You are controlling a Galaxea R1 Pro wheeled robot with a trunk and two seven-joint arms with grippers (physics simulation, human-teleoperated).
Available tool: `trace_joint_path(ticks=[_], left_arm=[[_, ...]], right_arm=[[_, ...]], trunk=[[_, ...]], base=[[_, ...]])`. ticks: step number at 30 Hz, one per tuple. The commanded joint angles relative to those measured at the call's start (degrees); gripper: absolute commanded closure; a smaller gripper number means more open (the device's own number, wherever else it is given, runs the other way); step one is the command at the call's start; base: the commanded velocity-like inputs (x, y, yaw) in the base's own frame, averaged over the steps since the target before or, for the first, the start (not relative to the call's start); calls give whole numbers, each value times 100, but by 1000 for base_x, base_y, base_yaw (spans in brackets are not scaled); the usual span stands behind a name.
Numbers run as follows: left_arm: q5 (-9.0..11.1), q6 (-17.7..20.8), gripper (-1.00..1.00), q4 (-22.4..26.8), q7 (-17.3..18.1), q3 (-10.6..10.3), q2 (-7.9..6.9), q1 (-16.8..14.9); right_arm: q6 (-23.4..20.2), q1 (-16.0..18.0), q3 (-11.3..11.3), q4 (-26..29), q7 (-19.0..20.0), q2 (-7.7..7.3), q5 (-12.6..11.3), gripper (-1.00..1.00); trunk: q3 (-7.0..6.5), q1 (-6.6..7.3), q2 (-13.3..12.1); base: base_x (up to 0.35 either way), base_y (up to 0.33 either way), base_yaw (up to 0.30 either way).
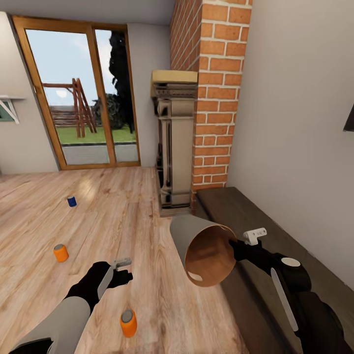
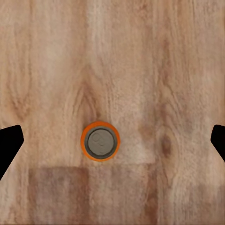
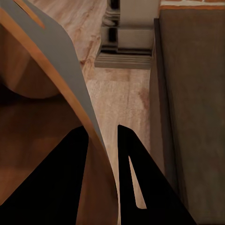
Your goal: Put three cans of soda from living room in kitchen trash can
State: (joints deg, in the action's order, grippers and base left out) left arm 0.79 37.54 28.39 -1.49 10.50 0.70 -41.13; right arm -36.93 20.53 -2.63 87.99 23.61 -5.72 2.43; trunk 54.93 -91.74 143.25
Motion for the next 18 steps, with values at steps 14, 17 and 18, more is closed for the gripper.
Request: trace_joint_path(ticks=[14,17,18], left_arm=[[8,-1,-100,22,5,3,0,0],[9,-4,-100,26,7,1,0,0],[9,-3,-100,23,8,2,0,0]], right_arm=[[-8,3,83,7,11,1,-80,100],[-8,3,96,7,10,1,-78,100],[-8,3,97,7,11,1,-78,100]], trunk=[[133,-14,9],[133,-14,9],[133,-14,9]], base=[[0,0,0],[3,0,0],[29,0,0]])
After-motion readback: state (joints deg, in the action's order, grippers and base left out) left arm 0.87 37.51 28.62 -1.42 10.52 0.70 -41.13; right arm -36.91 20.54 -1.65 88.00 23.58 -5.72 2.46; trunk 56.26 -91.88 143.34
